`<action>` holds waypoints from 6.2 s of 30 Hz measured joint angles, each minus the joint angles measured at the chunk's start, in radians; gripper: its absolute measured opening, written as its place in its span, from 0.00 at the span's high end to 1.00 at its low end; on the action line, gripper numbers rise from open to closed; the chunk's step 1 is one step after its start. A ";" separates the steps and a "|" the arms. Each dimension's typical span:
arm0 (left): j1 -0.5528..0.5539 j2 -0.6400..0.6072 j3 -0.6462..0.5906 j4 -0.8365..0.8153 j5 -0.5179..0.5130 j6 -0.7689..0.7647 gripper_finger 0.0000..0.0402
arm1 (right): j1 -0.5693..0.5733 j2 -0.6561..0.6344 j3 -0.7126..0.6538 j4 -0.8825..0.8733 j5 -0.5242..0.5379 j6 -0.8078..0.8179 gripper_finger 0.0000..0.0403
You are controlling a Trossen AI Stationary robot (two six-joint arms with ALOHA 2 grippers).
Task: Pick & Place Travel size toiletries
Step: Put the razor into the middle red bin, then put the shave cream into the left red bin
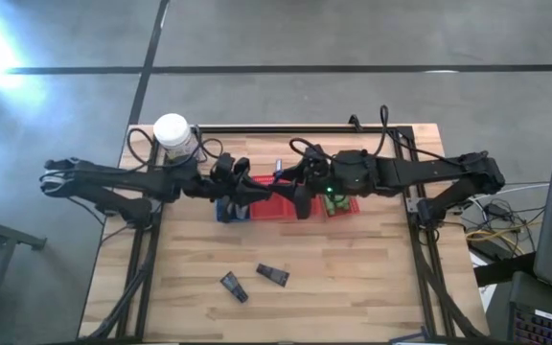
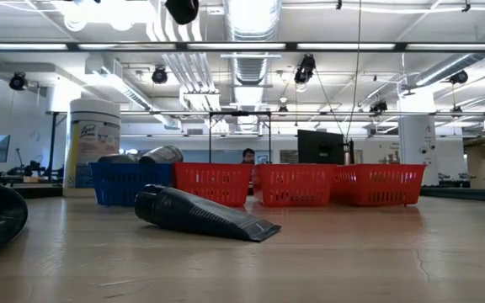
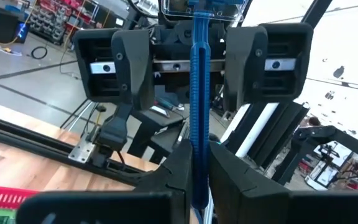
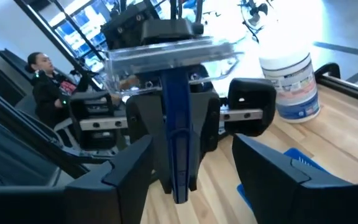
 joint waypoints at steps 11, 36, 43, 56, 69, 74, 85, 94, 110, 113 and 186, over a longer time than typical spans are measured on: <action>0.002 0.043 0.032 0.001 0.019 0.006 0.90 | -0.007 -0.001 -0.001 -0.017 0.008 -0.004 0.58; 0.001 0.035 0.041 -0.227 -0.159 0.029 0.82 | -0.088 0.000 -0.002 -0.128 0.015 0.027 0.92; 0.000 0.020 0.041 -0.447 -0.185 -0.066 0.59 | -0.196 0.008 -0.005 -0.293 0.023 0.166 0.93; -0.055 -0.024 0.040 -0.926 -0.288 -0.127 0.48 | -0.397 0.352 -0.010 -0.544 -0.337 0.240 0.90; -0.145 -0.024 0.038 -1.030 -0.403 -0.167 0.48 | -0.381 0.476 -0.009 -0.664 -0.435 0.242 0.89; -0.145 -0.024 0.038 -1.036 -0.404 -0.144 0.48 | -0.378 0.484 -0.009 -0.714 -0.438 0.254 0.83; -0.146 -0.024 0.038 -1.111 -0.296 0.020 0.48 | -0.371 0.409 0.002 -0.714 -0.362 0.255 0.59; -0.224 -0.017 -0.025 -1.170 -0.008 0.525 0.48 | -0.277 0.251 0.001 -0.718 -0.275 0.140 0.46; -0.507 0.275 -0.087 -0.787 0.009 0.639 0.48 | -0.041 0.131 -0.008 -0.896 -0.040 0.267 0.28; -0.522 0.337 -0.066 -0.779 -0.008 0.639 0.48 | -0.026 0.132 -0.010 -0.904 -0.038 0.265 0.24; 0.105 0.421 0.108 -0.695 -0.407 -0.786 0.73 | -0.019 -0.296 -0.309 -0.890 0.171 0.457 0.40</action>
